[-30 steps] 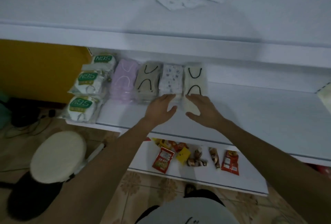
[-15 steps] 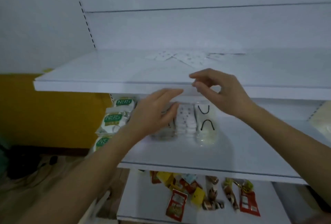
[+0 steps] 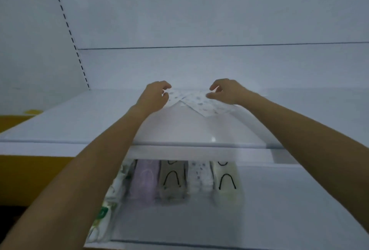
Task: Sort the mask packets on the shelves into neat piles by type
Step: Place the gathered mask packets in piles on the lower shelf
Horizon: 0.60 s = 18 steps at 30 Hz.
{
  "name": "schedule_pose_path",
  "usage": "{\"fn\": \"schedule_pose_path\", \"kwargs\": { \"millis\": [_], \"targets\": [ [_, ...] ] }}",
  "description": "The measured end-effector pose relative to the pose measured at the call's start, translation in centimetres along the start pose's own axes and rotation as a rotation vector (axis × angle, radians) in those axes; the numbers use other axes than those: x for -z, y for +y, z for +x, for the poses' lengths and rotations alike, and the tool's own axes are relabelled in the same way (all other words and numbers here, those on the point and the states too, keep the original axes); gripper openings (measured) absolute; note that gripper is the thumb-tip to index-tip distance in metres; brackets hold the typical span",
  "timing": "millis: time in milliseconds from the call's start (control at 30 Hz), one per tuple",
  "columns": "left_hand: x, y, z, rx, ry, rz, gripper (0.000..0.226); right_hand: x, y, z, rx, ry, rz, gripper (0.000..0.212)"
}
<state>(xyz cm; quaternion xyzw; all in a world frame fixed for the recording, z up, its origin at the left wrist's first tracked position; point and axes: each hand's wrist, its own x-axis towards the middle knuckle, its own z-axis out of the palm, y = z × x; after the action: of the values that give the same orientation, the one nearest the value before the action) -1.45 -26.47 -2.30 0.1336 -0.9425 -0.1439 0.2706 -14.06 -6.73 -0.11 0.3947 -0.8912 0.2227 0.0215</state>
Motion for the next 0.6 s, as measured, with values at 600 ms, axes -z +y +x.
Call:
{"fn": "schedule_pose_path", "kwargs": {
  "millis": [600],
  "targets": [
    [-3.1, -2.5, 9.9, 0.281, -0.422, 0.14, 0.065, 3.8, 2.3, 6.7, -0.133, -0.138, 0.165, 0.061]
  ]
}}
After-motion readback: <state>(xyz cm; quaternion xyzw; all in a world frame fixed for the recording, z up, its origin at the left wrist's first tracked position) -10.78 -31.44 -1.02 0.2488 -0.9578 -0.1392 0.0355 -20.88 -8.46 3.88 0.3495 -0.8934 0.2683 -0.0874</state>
